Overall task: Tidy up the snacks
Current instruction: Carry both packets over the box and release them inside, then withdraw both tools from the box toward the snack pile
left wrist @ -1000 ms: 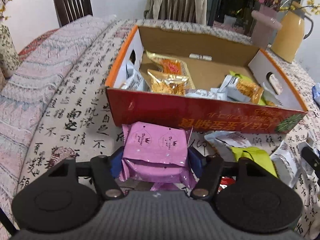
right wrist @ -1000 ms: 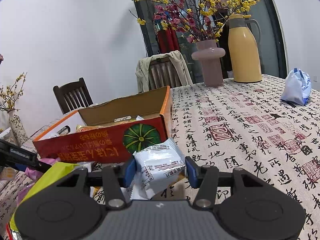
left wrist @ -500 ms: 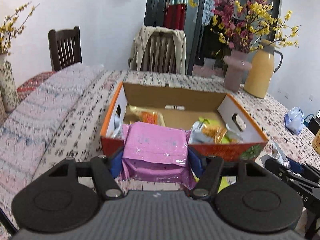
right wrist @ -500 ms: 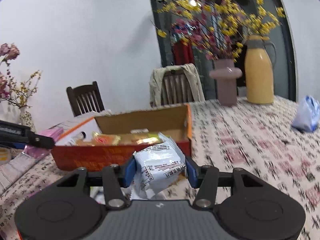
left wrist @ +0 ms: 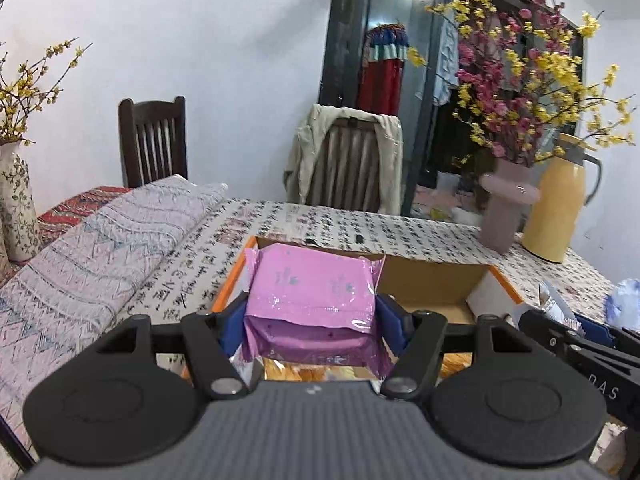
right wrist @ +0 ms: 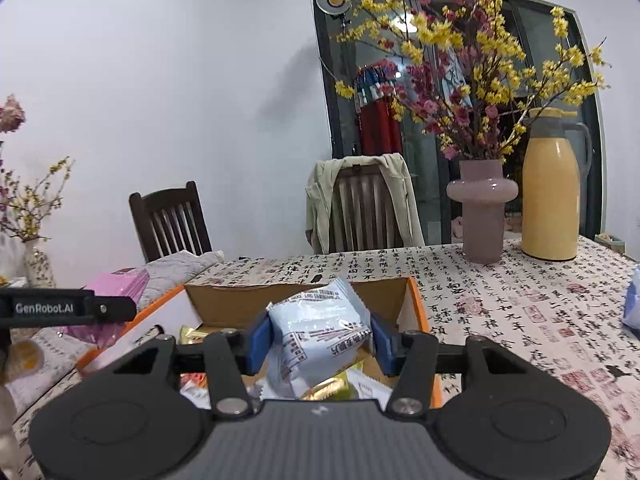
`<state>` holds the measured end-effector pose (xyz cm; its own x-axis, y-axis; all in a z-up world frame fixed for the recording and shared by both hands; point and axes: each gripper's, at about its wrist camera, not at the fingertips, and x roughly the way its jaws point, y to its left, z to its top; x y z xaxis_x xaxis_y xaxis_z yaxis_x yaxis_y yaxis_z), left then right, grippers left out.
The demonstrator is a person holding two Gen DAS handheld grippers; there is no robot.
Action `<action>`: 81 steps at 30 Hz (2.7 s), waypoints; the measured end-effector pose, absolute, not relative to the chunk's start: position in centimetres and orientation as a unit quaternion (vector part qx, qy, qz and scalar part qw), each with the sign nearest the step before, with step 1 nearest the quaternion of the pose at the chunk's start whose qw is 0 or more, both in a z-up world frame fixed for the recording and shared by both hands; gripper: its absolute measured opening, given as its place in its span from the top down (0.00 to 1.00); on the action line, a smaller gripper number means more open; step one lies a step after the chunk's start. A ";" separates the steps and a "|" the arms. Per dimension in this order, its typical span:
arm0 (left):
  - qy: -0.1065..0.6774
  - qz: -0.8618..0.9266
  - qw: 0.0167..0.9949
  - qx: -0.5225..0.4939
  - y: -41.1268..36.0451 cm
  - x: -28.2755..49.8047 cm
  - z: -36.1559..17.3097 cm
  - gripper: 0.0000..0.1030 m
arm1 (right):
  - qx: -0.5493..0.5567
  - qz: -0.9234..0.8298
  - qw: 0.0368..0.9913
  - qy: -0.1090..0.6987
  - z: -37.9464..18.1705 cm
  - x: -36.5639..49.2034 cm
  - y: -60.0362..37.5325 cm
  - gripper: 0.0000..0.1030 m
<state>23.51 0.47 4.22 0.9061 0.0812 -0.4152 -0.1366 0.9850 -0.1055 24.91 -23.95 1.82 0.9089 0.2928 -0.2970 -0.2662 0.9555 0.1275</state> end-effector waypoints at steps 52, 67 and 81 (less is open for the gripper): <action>0.186 0.107 0.975 -0.061 4.0 13.8 -0.4 0.00 | 0.047 0.118 0.976 0.175 -3.3 16.6 -29.0 0.00; 0.184 0.120 0.972 -0.080 5.4 13.3 -2.9 0.00 | 0.086 0.122 0.974 0.173 -4.7 15.8 -30.8 0.00; 0.195 0.109 0.970 -0.092 5.8 13.6 -3.1 0.00 | 0.015 0.136 0.959 0.250 -4.3 17.5 -28.3 0.00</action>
<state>13.60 5.79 -3.05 0.9007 0.1747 -0.3978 -0.2465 0.9594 -0.1369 17.45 -28.27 -4.25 0.8381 0.2690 -0.4746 -0.2535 0.9624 0.0977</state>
